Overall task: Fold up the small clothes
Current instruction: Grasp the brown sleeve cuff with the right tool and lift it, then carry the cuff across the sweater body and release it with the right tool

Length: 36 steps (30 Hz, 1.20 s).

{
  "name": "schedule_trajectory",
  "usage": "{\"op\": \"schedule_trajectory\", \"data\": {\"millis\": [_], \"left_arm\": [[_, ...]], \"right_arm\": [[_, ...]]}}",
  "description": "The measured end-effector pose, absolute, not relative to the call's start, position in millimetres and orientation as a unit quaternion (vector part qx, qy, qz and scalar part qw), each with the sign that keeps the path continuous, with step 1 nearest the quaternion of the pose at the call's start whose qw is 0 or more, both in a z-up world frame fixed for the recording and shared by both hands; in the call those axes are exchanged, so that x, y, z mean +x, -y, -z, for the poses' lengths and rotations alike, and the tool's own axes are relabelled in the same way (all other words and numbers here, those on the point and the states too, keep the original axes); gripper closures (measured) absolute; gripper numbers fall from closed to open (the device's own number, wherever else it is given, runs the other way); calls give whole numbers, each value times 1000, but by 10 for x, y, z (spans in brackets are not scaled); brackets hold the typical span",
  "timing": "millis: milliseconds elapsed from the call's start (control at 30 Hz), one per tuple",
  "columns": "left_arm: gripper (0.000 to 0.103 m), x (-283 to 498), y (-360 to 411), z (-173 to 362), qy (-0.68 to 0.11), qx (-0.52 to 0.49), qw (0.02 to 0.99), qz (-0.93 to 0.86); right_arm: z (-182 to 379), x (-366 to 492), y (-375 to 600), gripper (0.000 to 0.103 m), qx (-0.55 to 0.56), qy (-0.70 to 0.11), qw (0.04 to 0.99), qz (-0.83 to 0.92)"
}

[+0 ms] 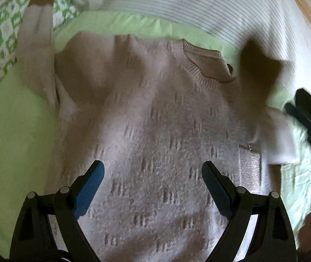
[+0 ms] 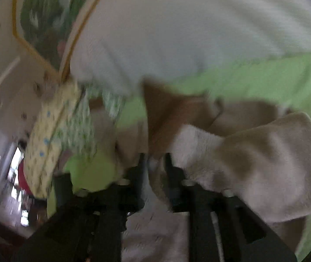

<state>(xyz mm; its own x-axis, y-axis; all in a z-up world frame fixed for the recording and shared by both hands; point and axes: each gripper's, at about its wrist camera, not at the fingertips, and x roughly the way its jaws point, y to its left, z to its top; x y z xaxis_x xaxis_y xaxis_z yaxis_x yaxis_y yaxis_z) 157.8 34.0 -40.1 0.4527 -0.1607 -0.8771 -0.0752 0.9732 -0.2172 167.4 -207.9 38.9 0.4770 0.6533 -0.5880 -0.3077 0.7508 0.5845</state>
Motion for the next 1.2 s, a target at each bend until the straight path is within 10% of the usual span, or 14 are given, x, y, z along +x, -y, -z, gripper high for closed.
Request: {"op": "schedule_trajectory", "data": {"millis": [467,533,567,1200], "left_arm": [[18,2168,-204,839,-550,-181,815,35],[62,2216,-165,817,-539,-176,823,39],[99,2238,-156,808,-538,-177,822,49],[96,1492,-860,552,-467,-215,856,57]], "right_arm": [[-37,1382,3221,48,278,-419,852,-147],[-27,1359,3425,48,291,-416,853,-124],[-20,1351,3488,48,294,-415,854,-112],[278,2232,3738,48,235,-466,852,-34]]}}
